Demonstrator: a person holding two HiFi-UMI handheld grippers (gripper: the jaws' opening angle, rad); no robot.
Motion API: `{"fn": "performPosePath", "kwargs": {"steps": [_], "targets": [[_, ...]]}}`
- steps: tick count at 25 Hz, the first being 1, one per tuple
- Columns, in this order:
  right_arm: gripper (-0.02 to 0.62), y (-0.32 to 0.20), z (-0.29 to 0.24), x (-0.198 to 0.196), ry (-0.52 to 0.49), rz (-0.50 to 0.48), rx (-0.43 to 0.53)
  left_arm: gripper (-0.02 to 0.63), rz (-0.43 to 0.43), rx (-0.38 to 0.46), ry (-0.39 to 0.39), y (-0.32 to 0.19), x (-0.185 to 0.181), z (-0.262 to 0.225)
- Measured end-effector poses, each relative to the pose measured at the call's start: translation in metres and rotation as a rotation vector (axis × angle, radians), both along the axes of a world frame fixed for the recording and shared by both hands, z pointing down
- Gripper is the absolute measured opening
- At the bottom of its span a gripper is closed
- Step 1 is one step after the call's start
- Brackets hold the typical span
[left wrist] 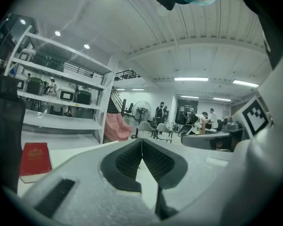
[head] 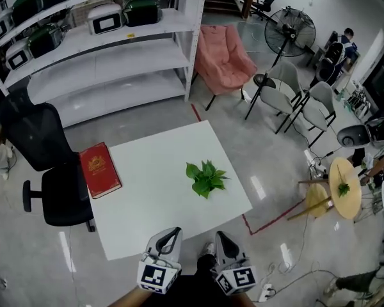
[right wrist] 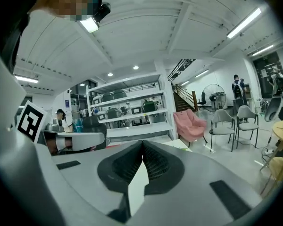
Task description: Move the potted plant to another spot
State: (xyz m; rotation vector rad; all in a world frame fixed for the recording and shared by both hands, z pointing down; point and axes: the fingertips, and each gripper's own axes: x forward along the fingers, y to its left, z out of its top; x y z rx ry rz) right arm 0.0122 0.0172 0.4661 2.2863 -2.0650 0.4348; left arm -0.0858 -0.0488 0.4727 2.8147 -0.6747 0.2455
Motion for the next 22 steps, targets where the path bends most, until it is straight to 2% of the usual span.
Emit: {"fn": "performPosePath", "kwargs": {"steps": [5,9,15,22], "targets": [[0.011,-0.029,0.006,0.018,0.001,-0.125,0.006,0.017,-0.109,-0.016,-0.009,-0.011,0.011,0.005],[0.011,-0.046,0.004,0.036,-0.001,-0.235,0.011,0.017,-0.24,0.004,0.04,-0.022,0.029,-0.006],[0.011,-0.059,0.017,0.071,0.006,-0.366,-0.008,0.017,-0.349,0.003,0.033,-0.025,0.06,-0.01],[0.011,-0.08,0.061,0.101,0.116,-0.545,-0.147,0.017,-0.468,-0.01,0.02,-0.023,0.082,-0.01]]}}
